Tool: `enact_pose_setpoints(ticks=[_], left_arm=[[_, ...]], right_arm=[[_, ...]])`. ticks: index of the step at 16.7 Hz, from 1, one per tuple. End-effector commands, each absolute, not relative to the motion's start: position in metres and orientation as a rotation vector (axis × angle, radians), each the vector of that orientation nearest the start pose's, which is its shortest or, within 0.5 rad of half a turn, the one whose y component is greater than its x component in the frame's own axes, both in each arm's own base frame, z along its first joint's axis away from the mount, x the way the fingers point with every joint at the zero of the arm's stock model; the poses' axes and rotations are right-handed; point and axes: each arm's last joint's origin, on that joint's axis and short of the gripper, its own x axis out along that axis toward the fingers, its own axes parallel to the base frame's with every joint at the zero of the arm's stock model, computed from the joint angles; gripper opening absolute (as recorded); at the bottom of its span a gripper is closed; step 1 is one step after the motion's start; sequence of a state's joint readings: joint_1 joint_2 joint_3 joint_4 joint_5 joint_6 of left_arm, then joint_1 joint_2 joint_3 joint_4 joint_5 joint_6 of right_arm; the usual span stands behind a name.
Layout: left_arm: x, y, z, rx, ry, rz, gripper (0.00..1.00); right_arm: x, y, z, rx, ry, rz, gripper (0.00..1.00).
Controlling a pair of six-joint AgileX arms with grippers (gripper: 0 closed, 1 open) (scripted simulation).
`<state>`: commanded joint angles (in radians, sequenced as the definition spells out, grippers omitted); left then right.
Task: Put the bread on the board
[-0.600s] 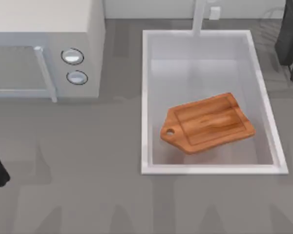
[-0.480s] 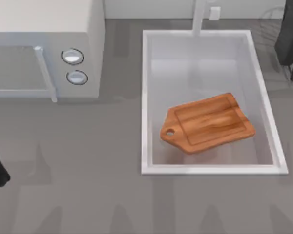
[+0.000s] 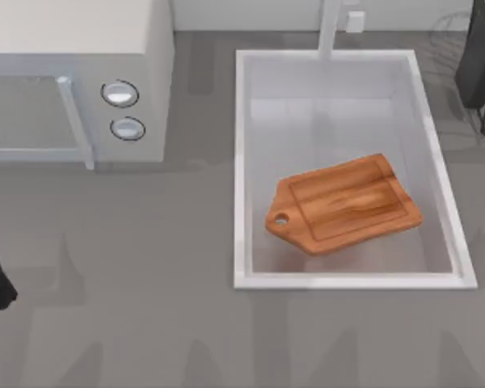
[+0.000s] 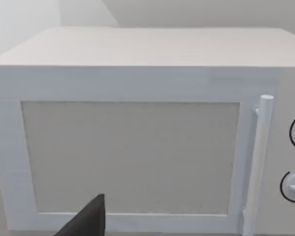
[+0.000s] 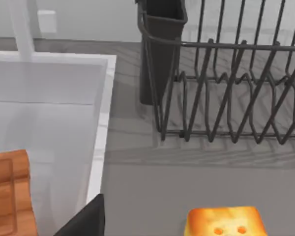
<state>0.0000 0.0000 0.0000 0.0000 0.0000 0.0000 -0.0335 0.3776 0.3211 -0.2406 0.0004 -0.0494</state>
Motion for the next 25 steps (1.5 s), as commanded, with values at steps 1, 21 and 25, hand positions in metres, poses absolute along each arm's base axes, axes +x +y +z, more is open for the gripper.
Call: enact_pose_setpoints(ticks=[1, 21, 25], left_arm=[[0.106, -0.001, 0.160, 0.000, 0.000, 0.000, 1.00], [0.106, -0.001, 0.160, 0.000, 0.000, 0.000, 1.00], [0.106, -0.001, 0.160, 0.000, 0.000, 0.000, 1.00]], right_arm=[[0.131, -0.006, 0.223, -0.053, 0.376, -0.028, 1.00], [0.351, -0.049, 0.185, -0.053, 1.570, 0.054, 1.00], [0.351, -0.047, 0.184, -0.056, 1.569, 0.056, 1.00]])
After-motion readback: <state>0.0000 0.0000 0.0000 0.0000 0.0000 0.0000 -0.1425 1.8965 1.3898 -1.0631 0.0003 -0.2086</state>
